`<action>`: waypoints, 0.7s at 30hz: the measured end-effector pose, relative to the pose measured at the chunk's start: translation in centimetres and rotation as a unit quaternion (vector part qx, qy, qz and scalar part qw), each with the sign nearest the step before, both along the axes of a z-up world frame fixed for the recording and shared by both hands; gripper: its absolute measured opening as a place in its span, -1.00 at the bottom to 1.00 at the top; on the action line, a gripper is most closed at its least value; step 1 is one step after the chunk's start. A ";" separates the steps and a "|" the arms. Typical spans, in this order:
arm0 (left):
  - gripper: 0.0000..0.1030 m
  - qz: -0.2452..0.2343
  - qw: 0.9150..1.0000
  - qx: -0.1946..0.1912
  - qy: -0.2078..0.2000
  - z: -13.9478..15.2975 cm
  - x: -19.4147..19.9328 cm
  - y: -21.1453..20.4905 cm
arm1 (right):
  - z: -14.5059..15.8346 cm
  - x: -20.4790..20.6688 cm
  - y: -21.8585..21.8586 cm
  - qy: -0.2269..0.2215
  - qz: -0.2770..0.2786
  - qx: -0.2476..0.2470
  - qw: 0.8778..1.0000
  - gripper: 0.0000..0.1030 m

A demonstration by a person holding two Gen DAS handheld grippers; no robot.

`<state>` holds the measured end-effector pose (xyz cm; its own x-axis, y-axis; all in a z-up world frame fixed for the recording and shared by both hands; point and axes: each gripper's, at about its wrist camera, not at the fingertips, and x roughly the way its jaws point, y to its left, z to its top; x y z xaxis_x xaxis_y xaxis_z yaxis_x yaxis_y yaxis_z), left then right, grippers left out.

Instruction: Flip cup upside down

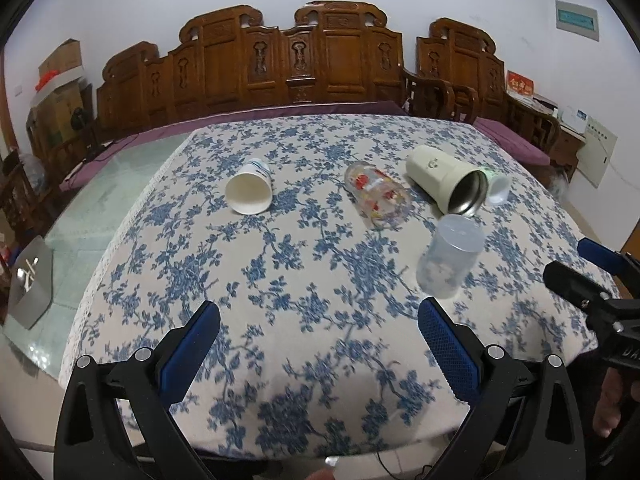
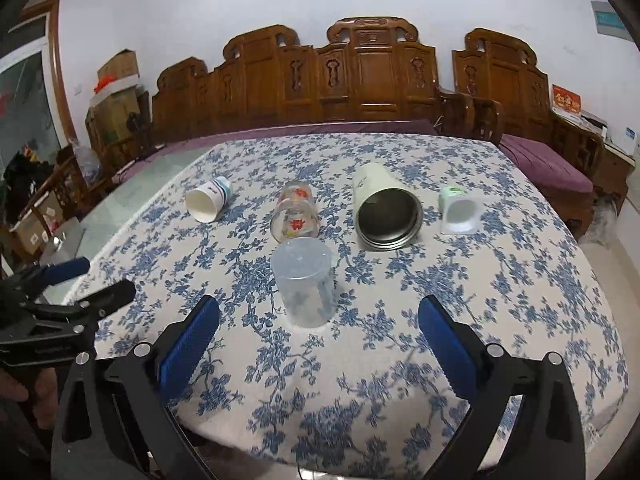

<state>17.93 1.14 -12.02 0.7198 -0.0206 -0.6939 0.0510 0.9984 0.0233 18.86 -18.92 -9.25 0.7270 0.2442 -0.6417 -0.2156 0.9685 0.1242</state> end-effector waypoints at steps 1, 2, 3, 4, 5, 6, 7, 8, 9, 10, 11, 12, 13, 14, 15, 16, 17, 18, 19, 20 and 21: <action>0.85 -0.001 1.000 0.001 0.001 0.1 -0.3 -0.3 | 0.2 -0.3 -0.2 -0.001 -0.001 0.001 1.000 0.95; 0.85 -0.002 1.000 0.004 0.001 0.2 -0.6 -0.5 | 0.5 -0.8 -0.6 -0.007 -0.002 0.002 1.000 0.95; 0.85 -0.004 1.000 0.008 0.002 0.3 -0.9 -0.7 | 0.7 -1.2 -0.8 -0.012 -0.004 -0.001 1.000 0.95; 0.85 -0.004 1.000 0.010 0.002 0.4 -1.2 -0.8 | 0.9 -1.5 -1.0 -0.015 -0.005 -0.004 1.000 0.95; 0.85 -0.004 1.000 0.011 0.003 0.5 -1.4 -0.8 | 1.1 -1.8 -1.2 -0.016 -0.006 -0.005 1.000 0.95; 0.85 -0.004 1.000 0.011 0.003 0.6 -1.6 -0.9 | 1.3 -2.1 -1.4 -0.019 -0.007 -0.004 1.000 0.95; 0.85 -0.003 1.000 0.010 0.003 0.9 -1.9 -1.0 | 1.6 -2.5 -1.7 -0.022 -0.007 -0.003 1.000 0.95; 0.85 -0.003 1.000 0.009 0.004 1.1 -2.2 -1.0 | 1.8 -2.7 -1.9 -0.025 -0.008 -0.003 1.000 0.95; 0.85 -0.003 1.000 0.008 0.002 1.5 -2.6 -1.1 | 2.2 -3.1 -2.1 -0.030 -0.008 -0.003 1.000 0.95; 0.85 -0.003 1.000 0.006 -0.001 1.8 -2.8 -1.1 | 2.6 -3.4 -2.2 -0.034 -0.008 -0.002 0.999 0.95; 0.85 -0.005 1.000 0.004 -0.006 2.3 -3.3 -1.2 | 3.0 -3.7 -2.4 -0.039 -0.008 0.000 0.999 0.95; 0.85 -0.006 1.000 0.002 -0.014 3.1 -3.8 -1.3 | 3.5 -4.1 -2.5 -0.046 -0.008 0.001 0.999 0.95; 0.85 -0.007 1.000 0.001 -0.020 3.6 -4.2 -1.4 | 4.1 -4.5 -2.7 -0.053 -0.008 0.004 0.999 0.95; 0.85 -0.009 1.000 -0.001 -0.027 4.2 -4.6 -1.5 | 4.7 -4.8 -2.8 -0.059 -0.008 0.005 0.998 0.95; 0.85 -0.011 0.999 -0.002 -0.037 5.0 -5.1 -1.6 | 5.3 -5.2 -2.9 -0.067 -0.008 0.007 0.998 0.95; 0.85 -0.012 0.999 -0.002 -0.044 5.6 -5.5 -1.7 | 5.9 -5.7 -3.1 -0.075 -0.008 0.009 0.997 0.95; 0.85 -0.012 0.999 -0.004 -0.053 6.3 -6.0 -1.7 | 6.4 -6.0 -3.1 -0.081 -0.008 0.011 0.997 0.95; 0.85 -0.012 0.998 -0.006 -0.059 6.8 -6.3 -1.8 | 7.1 -6.5 -3.2 -0.088 -0.007 0.014 0.996 0.95; 0.85 -0.013 0.998 -0.009 -0.069 7.5 -6.8 -1.9 | 7.7 -7.0 -3.2 -0.095 -0.006 0.017 0.995 0.95; 0.85 -0.013 0.997 -0.012 -0.078 8.3 -7.4 -1.9 | 8.3 -7.5 -3.2 -0.102 -0.005 0.019 0.995 0.95; 0.85 -0.014 0.996 -0.014 -0.085 8.8 -7.7 -1.9 | 8.8 -7.8 -3.1 -0.109 -0.004 0.019 0.994 0.95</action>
